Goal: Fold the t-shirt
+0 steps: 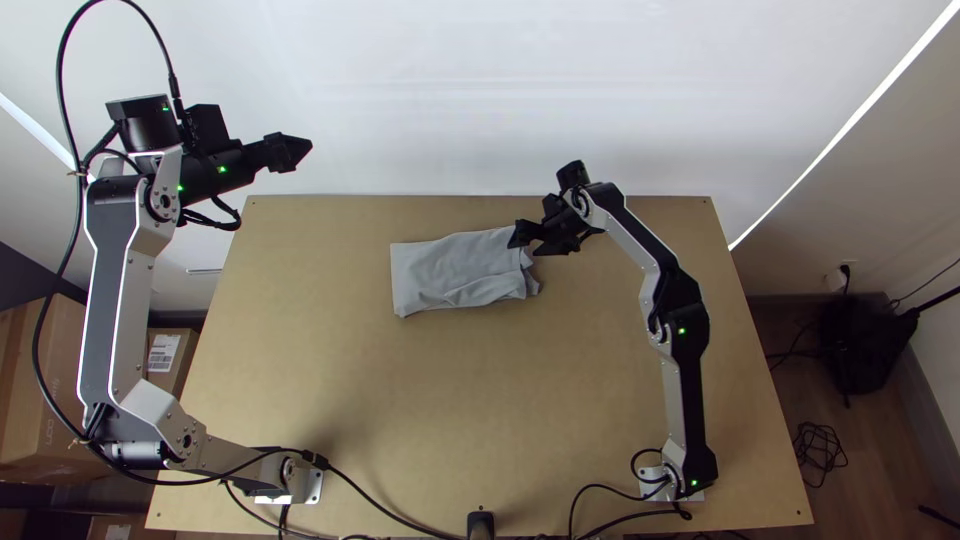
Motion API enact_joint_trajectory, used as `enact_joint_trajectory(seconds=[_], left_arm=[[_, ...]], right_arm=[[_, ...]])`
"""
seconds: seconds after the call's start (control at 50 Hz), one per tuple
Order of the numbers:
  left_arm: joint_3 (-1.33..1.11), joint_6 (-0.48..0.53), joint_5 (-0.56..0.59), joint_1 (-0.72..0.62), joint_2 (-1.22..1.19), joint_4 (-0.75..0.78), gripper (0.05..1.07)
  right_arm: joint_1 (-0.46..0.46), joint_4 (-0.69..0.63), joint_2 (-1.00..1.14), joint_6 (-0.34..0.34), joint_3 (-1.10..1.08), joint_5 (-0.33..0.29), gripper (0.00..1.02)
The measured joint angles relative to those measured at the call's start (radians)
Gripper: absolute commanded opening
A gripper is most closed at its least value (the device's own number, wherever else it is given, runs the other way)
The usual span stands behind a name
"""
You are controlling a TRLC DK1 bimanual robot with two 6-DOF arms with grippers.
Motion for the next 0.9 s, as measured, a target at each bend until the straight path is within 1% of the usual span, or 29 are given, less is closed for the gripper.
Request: enact_joint_trajectory(seconds=[0.24,0.36,0.42,0.46,0.48,0.52,0.58,0.6,0.76,0.9], left_arm=[[0.0,0.0,0.0,0.0,0.0,0.0,1.03],[0.0,0.0,0.0,0.0,0.0,0.0,1.03],[0.0,-0.001,0.0,0.0,0.0,0.0,1.03],[0.0,-0.001,0.0,0.0,0.0,0.0,1.03],[0.0,-0.001,0.0,0.0,0.0,0.0,1.03],[0.0,-0.001,0.0,0.0,0.0,0.0,1.03],[0.0,-0.001,0.0,0.0,0.0,0.0,1.03],[0.0,-0.001,0.0,0.0,0.0,-0.001,1.03],[0.0,0.0,-0.001,0.004,0.0,-0.004,1.03],[0.0,0.0,-0.004,0.013,0.0,-0.004,1.03]], right_arm=[[0.008,-0.003,0.05,0.0,0.029,-0.05,0.97],[0.031,-0.004,0.075,0.001,0.045,-0.069,0.94],[0.048,-0.004,0.084,0.003,0.058,-0.068,0.82],[0.058,-0.003,0.092,0.005,0.068,-0.069,0.71],[0.063,-0.003,0.097,0.005,0.071,-0.069,0.61],[0.07,-0.004,0.104,0.005,0.079,-0.069,0.36],[0.074,-0.004,0.114,0.005,0.082,-0.069,0.03],[0.074,-0.004,0.118,0.005,0.082,-0.069,0.02],[0.052,-0.003,0.13,0.008,0.081,-0.092,0.02],[-0.006,0.038,0.115,0.013,0.031,-0.108,0.02]])
